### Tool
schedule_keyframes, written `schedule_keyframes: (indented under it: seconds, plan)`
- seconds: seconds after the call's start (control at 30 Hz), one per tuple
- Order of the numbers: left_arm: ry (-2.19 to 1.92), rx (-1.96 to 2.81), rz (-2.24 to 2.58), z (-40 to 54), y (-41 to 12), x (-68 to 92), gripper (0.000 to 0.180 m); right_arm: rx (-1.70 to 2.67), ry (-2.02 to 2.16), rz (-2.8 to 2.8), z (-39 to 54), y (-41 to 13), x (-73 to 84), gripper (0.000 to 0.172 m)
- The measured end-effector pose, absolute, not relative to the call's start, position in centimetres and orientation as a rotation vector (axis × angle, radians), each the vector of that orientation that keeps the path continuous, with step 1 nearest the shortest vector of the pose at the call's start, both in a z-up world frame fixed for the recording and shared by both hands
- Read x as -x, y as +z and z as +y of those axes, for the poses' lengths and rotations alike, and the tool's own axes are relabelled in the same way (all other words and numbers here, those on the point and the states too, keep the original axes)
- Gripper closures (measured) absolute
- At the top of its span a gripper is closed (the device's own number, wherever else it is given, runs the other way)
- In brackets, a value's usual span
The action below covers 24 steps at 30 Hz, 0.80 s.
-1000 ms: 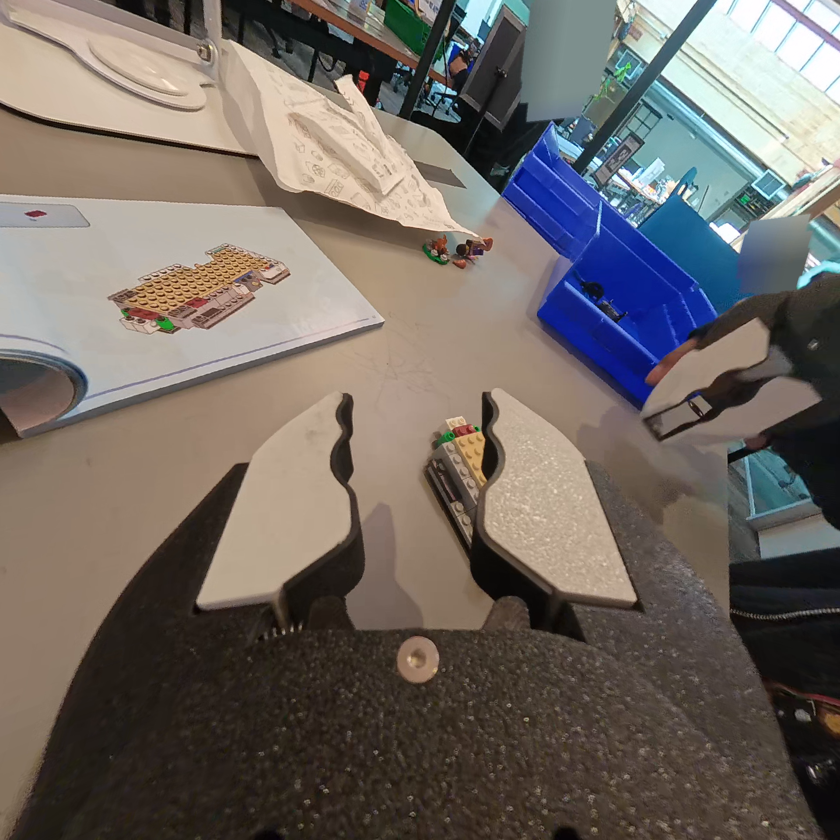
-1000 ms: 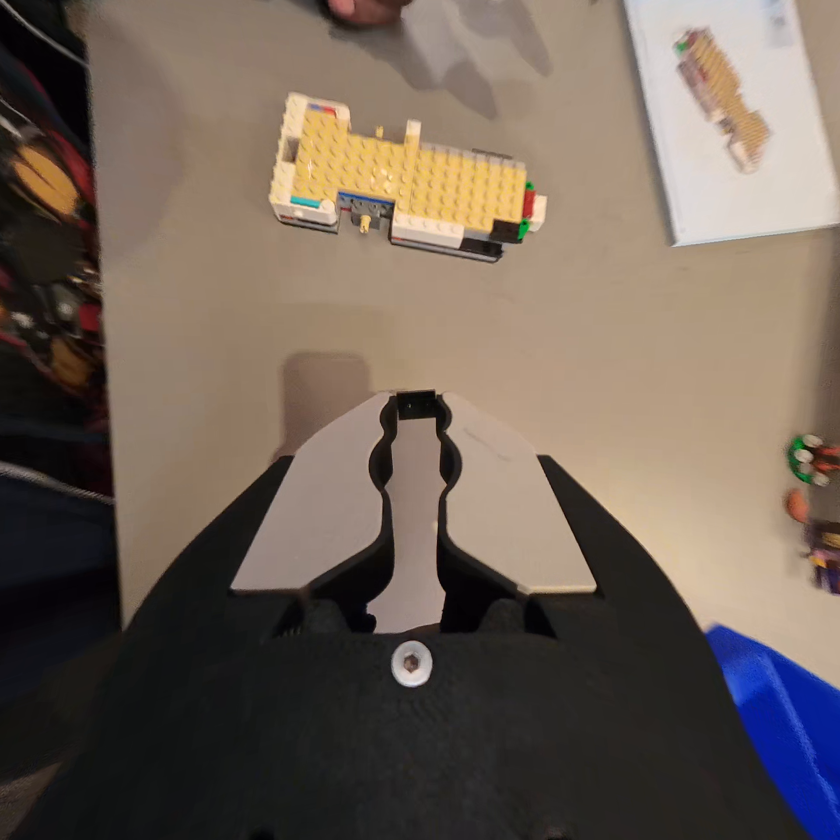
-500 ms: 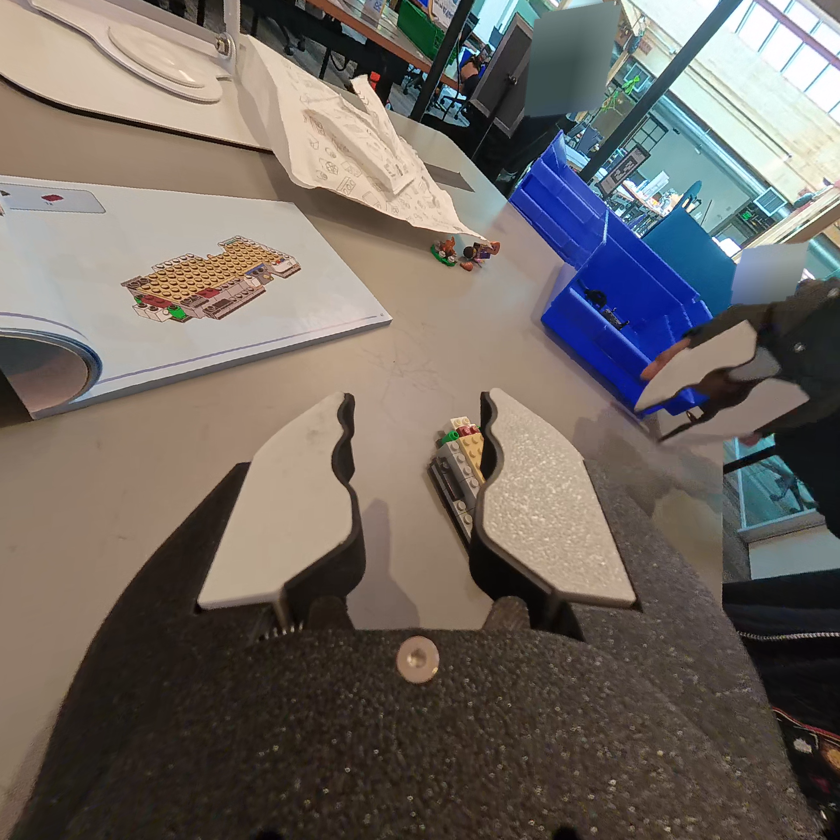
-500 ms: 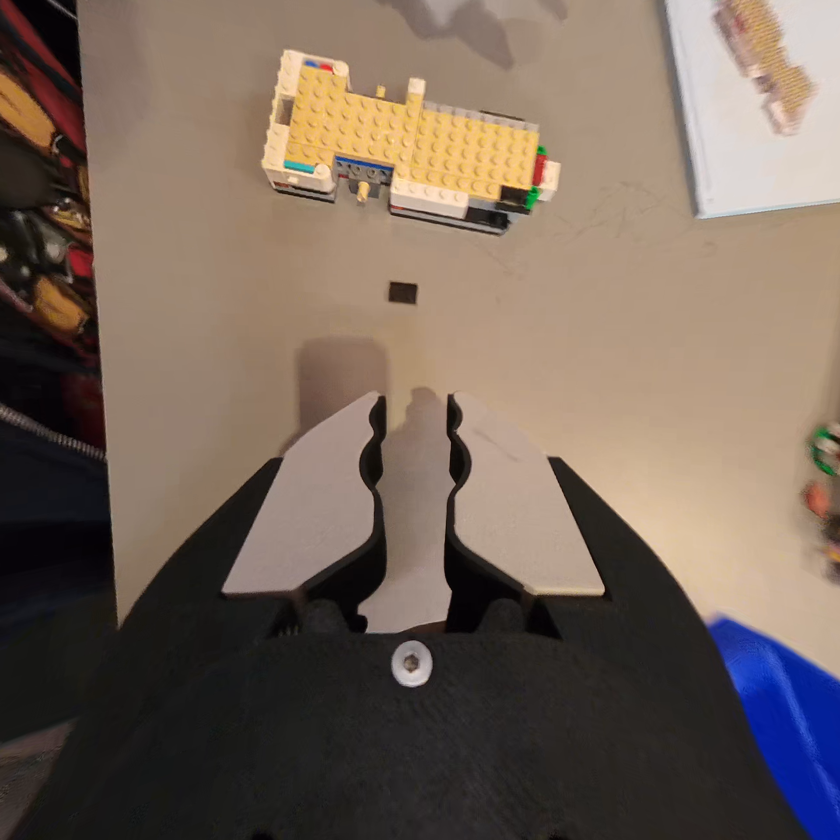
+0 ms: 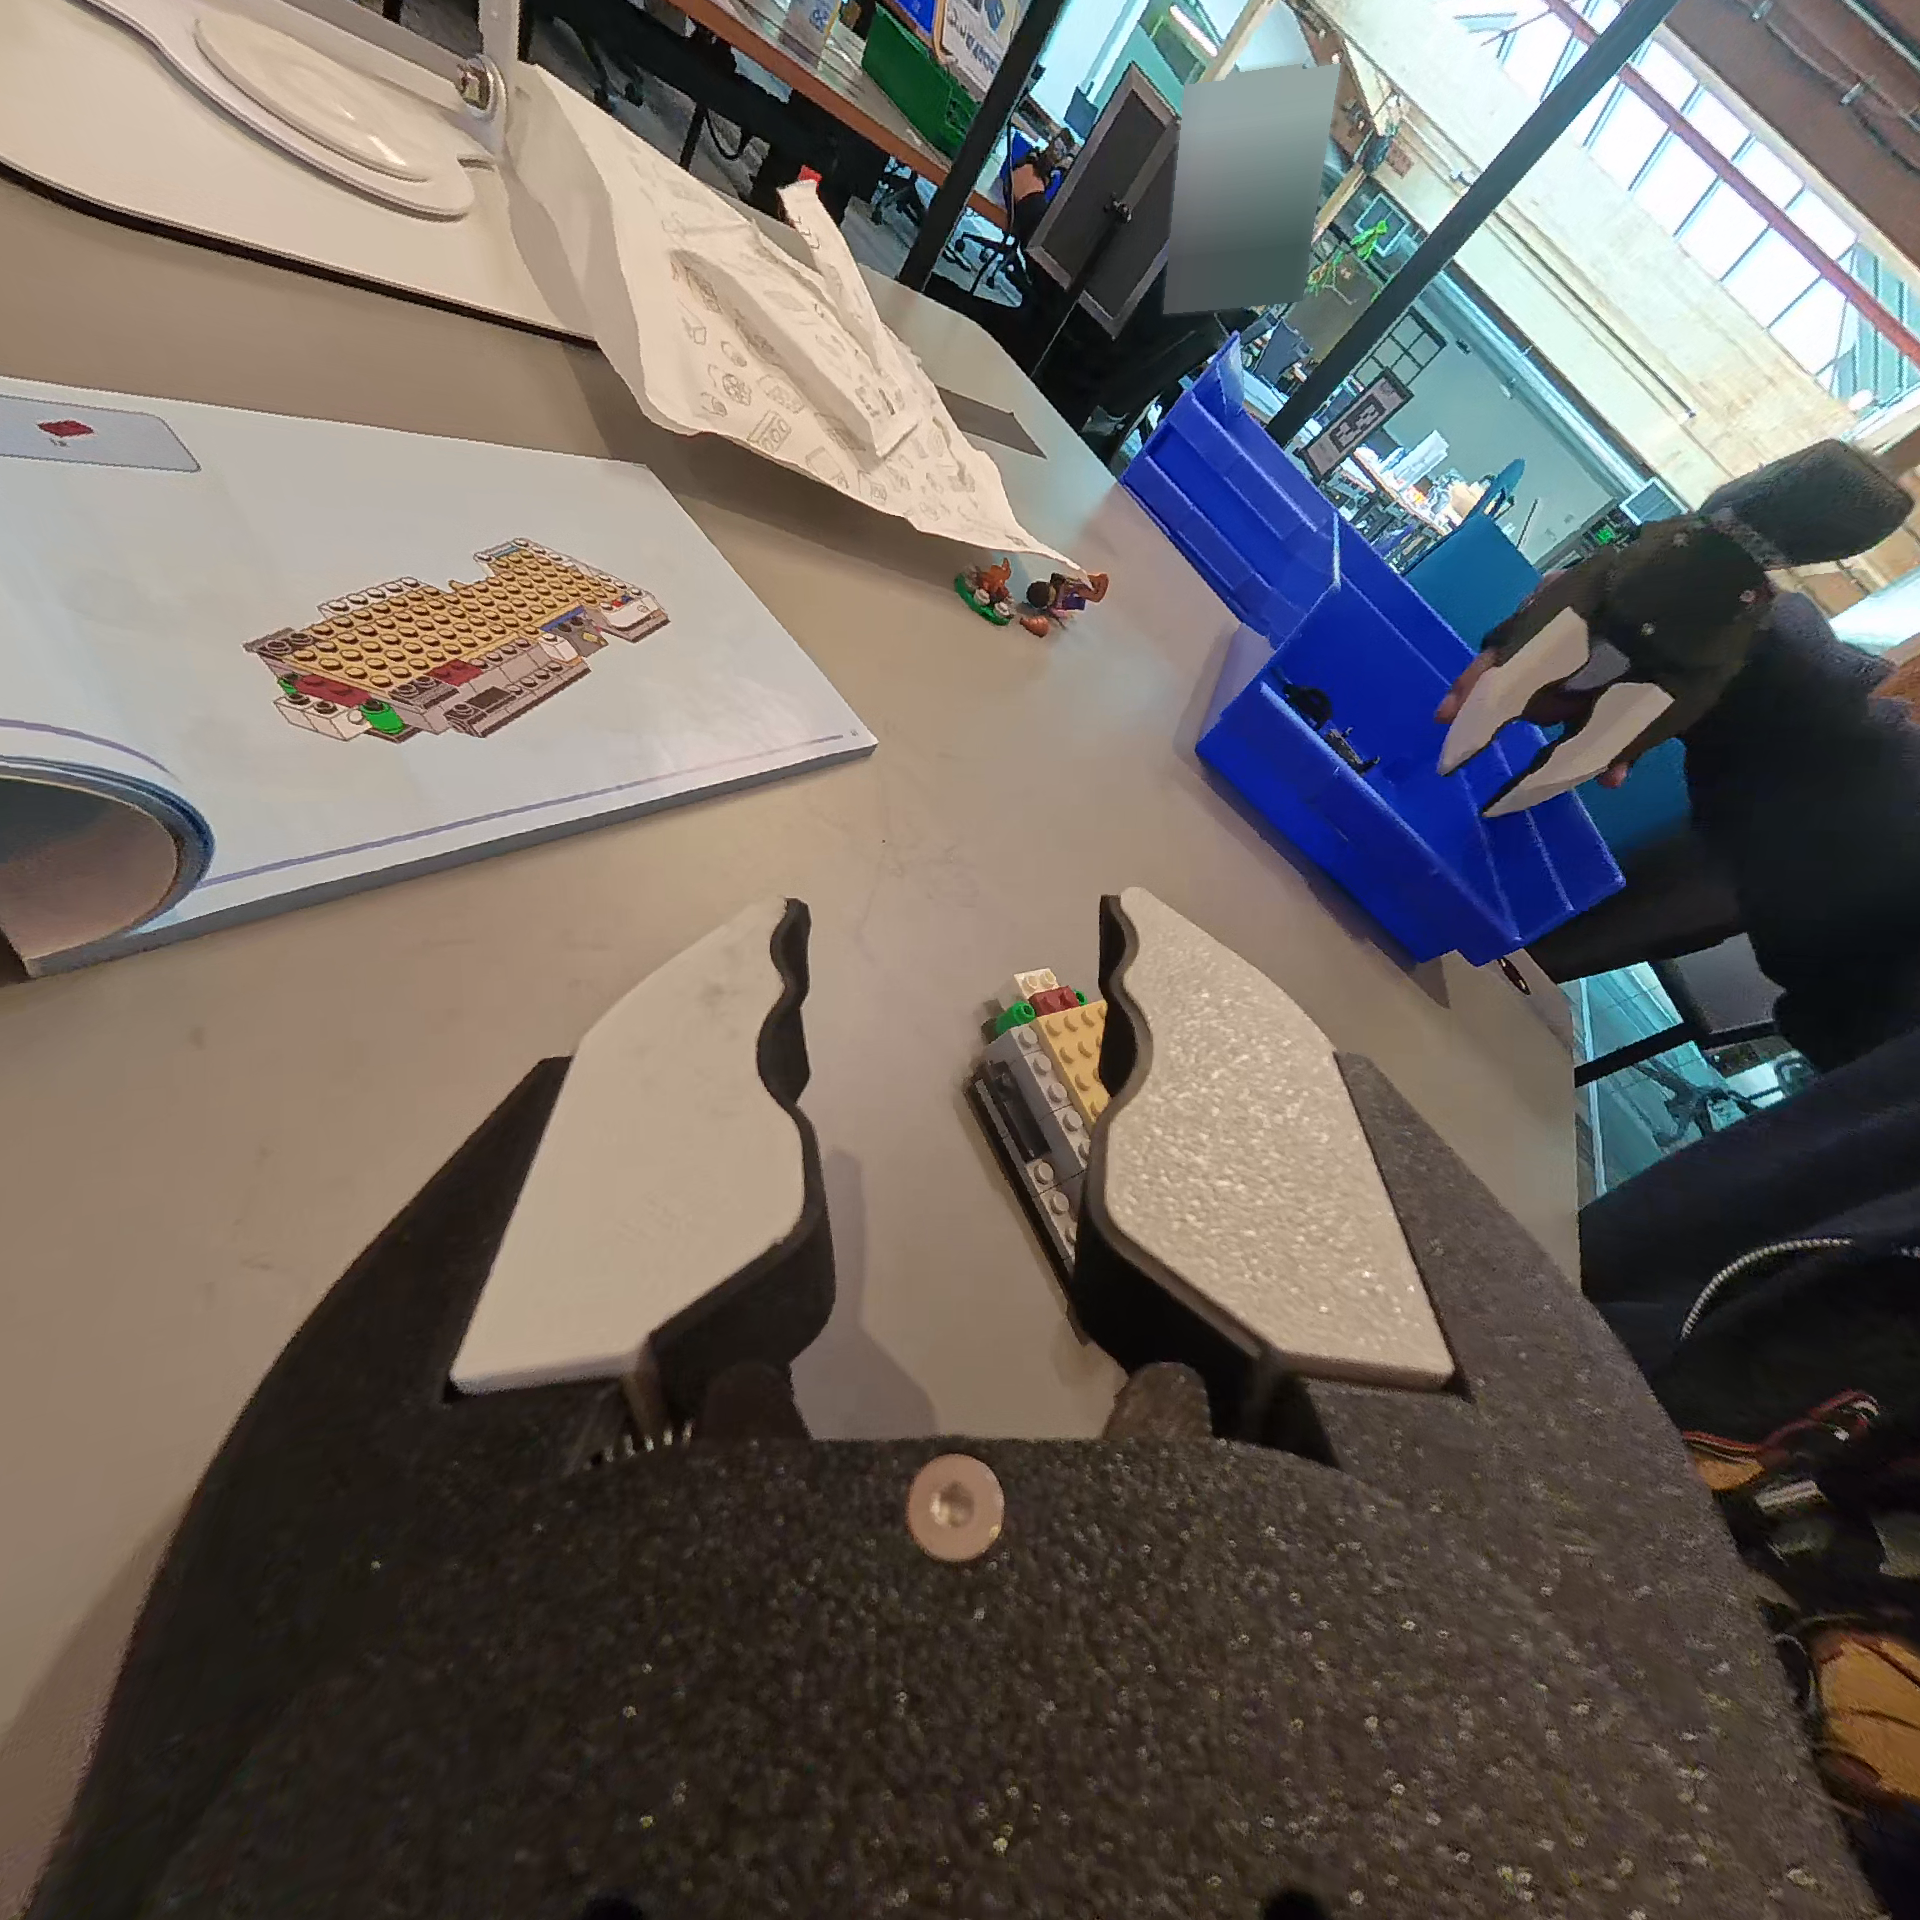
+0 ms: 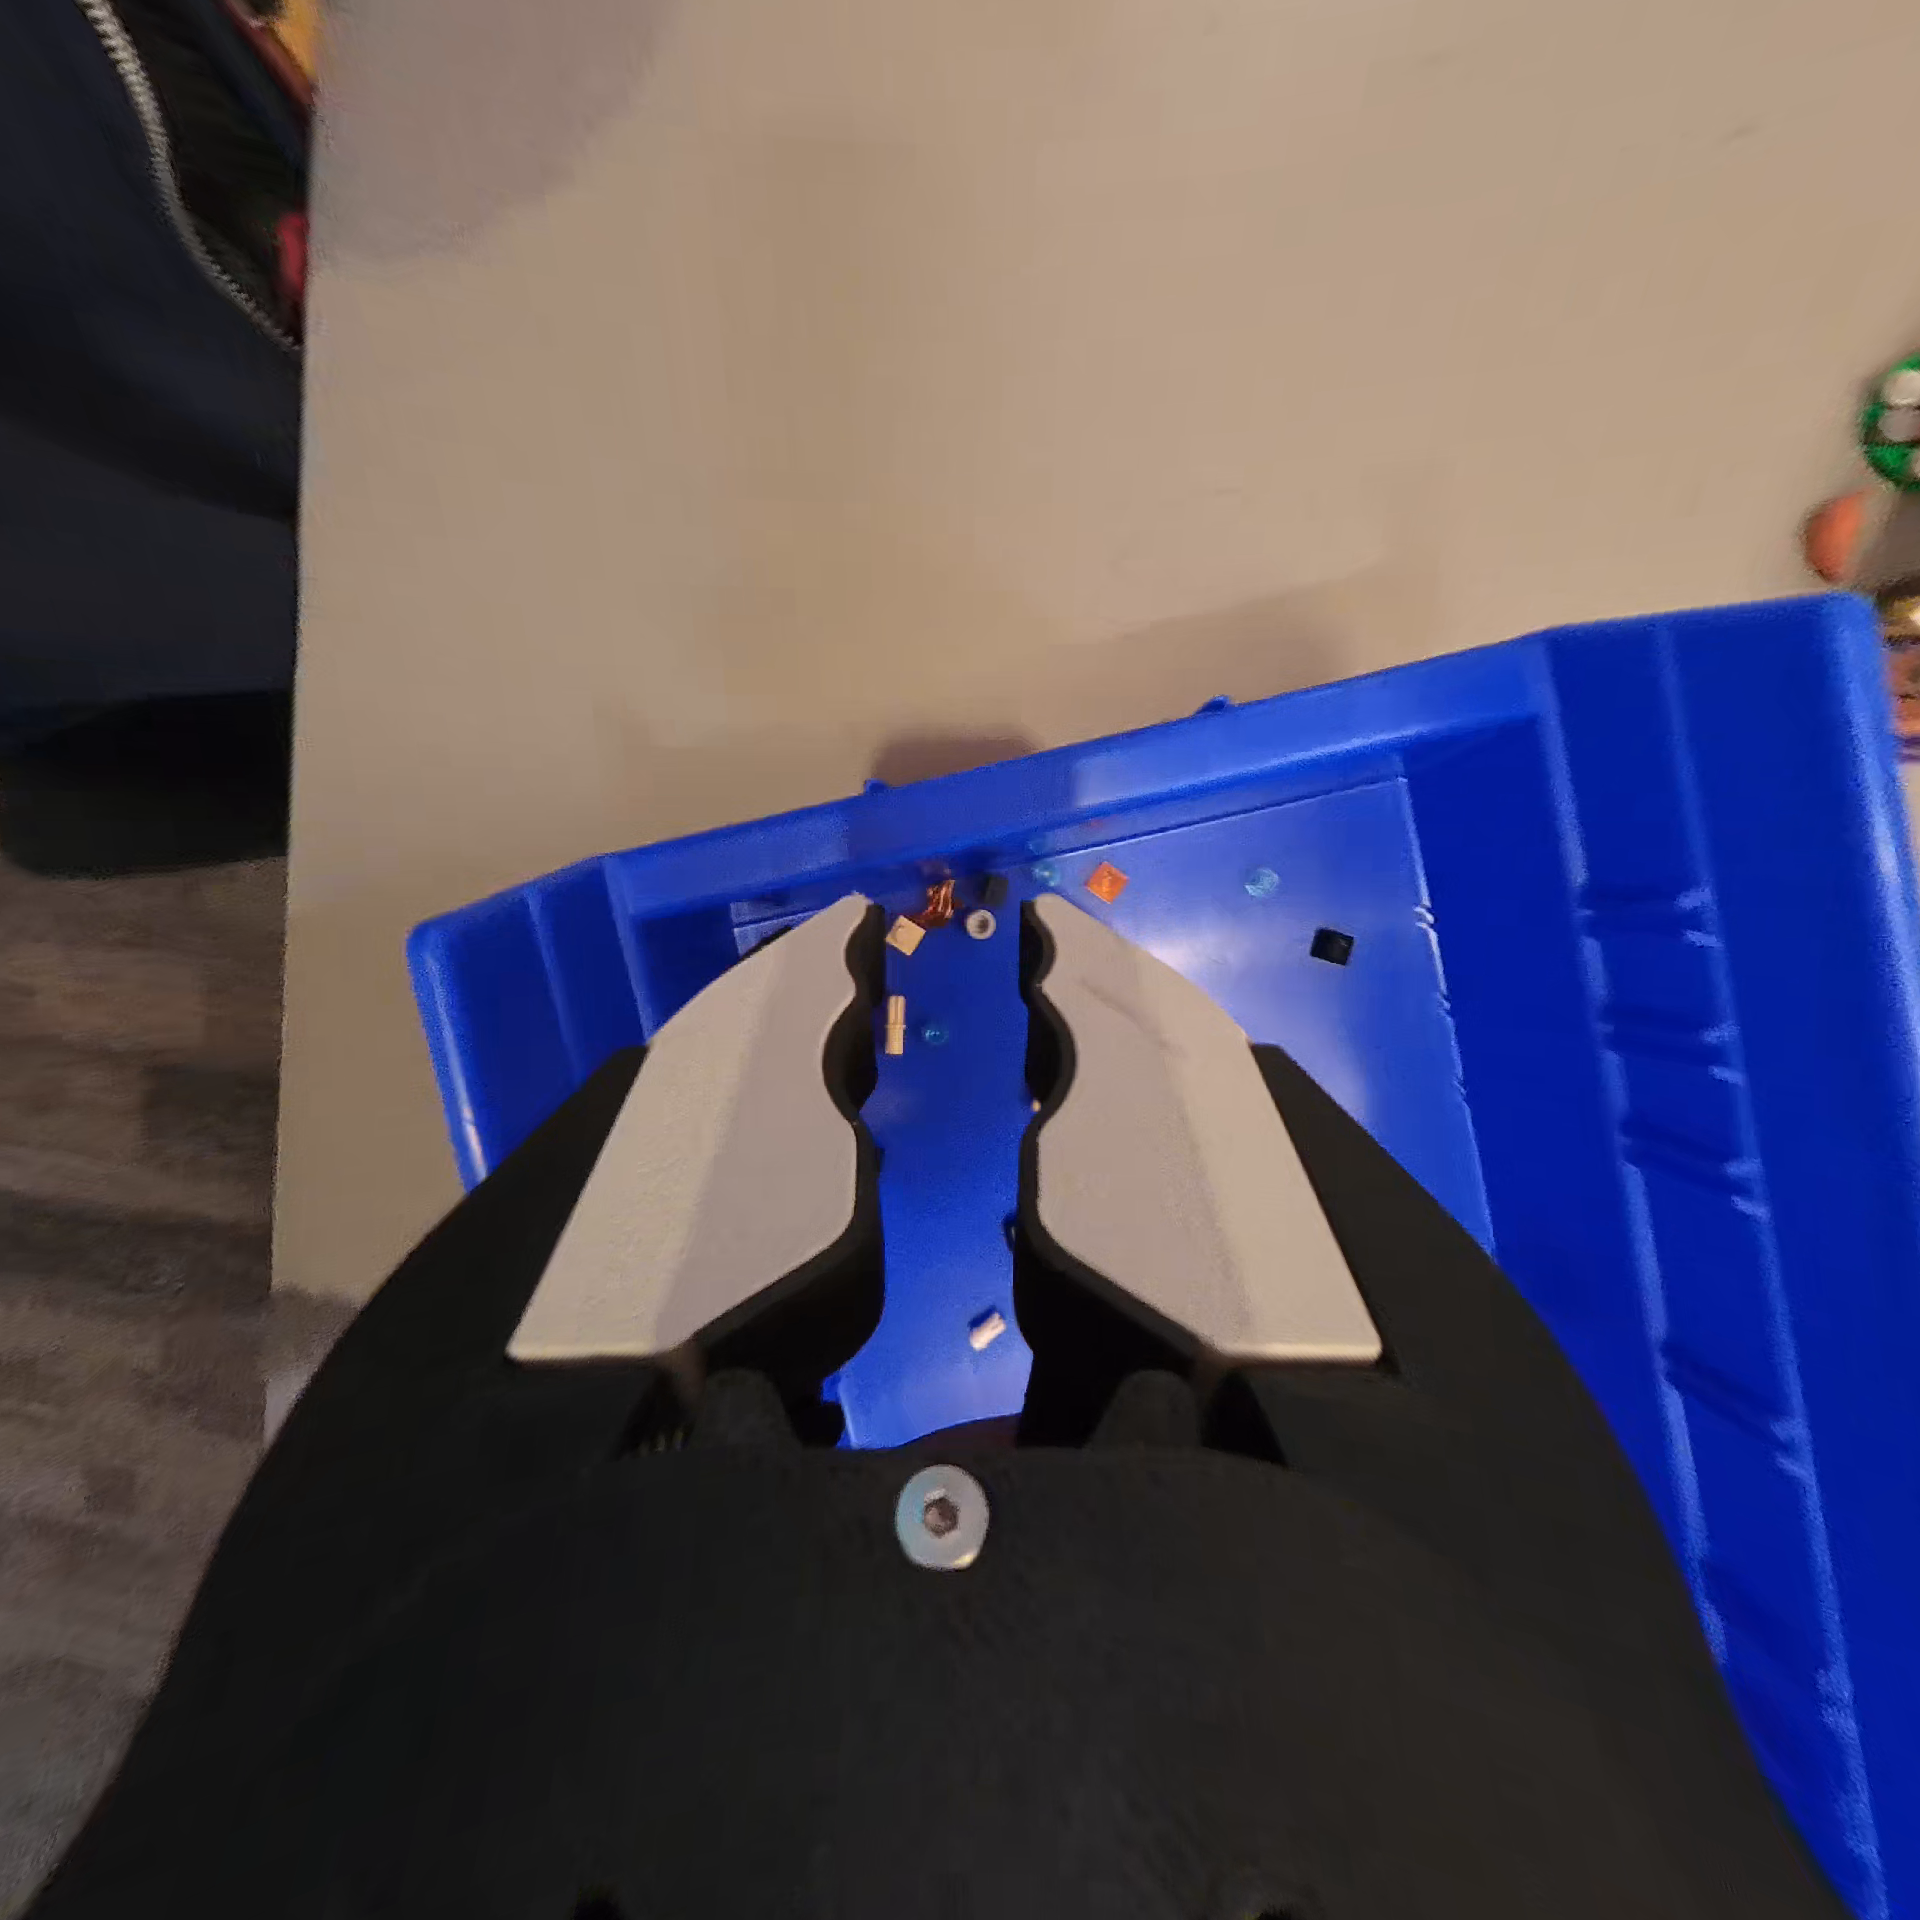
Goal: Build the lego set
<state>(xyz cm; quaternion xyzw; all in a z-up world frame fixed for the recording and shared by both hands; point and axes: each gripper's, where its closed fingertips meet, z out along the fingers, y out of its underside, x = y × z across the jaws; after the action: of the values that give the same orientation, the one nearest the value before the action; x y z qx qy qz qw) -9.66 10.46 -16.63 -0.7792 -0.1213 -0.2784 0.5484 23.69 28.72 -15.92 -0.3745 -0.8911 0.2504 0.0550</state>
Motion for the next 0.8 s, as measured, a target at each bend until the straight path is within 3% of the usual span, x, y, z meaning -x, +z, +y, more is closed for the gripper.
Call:
schedule_keyframes:
  seconds: [0.33,0.8]
  plan:
    - [-0.587,1.916,-0.360,11.1,-17.8,10.5,0.126,0.778,0.719,-2.947,28.3,-20.5,-25.9,0.141]
    - [-0.579,1.911,-0.385,11.1,-17.8,10.9,0.129,0.653,0.756,-2.970,28.1,-22.8,-26.5,0.143]
